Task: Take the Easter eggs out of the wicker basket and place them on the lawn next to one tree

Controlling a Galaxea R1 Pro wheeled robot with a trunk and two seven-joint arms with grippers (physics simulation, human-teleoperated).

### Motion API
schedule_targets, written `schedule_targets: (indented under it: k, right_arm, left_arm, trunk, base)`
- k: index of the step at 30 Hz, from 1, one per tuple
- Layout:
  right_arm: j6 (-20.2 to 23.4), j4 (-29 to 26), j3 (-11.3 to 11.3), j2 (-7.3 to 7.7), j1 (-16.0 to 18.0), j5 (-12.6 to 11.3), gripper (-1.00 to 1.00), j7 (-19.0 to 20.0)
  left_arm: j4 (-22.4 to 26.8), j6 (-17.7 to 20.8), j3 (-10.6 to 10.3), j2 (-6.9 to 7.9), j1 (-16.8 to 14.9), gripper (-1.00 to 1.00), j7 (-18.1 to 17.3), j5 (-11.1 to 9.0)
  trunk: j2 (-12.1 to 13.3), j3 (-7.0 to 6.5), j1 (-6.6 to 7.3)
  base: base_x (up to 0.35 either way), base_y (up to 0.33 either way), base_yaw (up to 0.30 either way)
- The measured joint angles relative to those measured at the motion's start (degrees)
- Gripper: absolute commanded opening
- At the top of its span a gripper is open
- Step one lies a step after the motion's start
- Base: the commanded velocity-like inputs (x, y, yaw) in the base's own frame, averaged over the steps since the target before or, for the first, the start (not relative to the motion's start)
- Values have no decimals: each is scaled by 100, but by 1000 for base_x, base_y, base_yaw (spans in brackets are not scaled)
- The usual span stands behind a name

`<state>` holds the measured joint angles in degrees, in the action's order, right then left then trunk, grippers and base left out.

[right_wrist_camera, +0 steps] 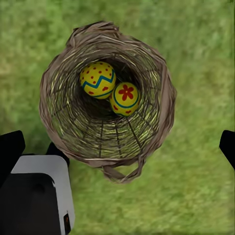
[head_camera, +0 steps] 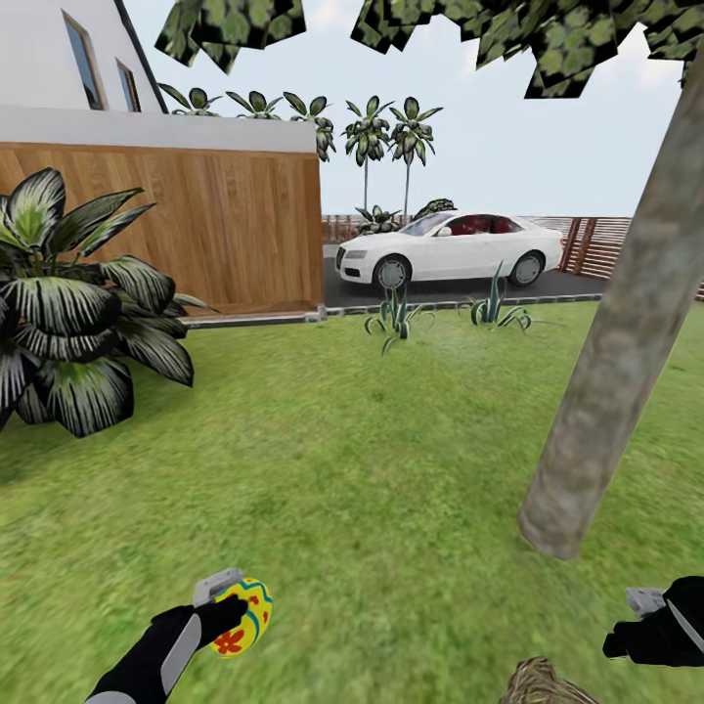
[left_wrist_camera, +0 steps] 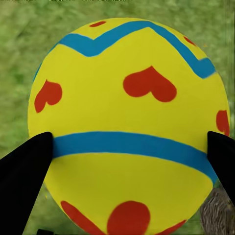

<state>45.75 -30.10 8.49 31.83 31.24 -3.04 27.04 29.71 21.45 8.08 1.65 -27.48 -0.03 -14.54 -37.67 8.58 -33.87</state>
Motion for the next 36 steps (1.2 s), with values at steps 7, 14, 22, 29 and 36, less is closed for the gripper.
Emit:
schedule_targets:
  k: [7, 14, 22, 29, 36]
  right_arm:
    - [0, 1, -2, 0, 0, 0, 100, 1]
    - [7, 1, 7, -9, 0, 0, 100, 1]
    - [7, 1, 3, -9, 0, 0, 100, 2]
    - [7, 1, 3, -9, 0, 0, 100, 3]
    - [2, 1, 9, -9, 0, 4, 100, 3]
  left_arm:
    - [-27, -3, 5, 39, 1, -100, -472, -2]
    - [2, -26, -12, 22, 1, -100, -468, 1]
    - [-43, -191, 4, 37, 1, -100, -474, -6]
    - [-44, -184, 6, 32, 0, -100, -461, -7]
    - [-44, -184, 6, 23, 0, -100, -458, -7]
  trunk:
    - [0, 0, -2]
    - [0, 0, -2]
    - [0, 0, -2]
    - [-279, 125, -156]
    - [-561, 252, -310]
  base:
    - [220, -24, 0]
    - [4, 0, 0]
    - [0, 0, 0]
    - [0, 0, 0]
    - [0, 0, 0]
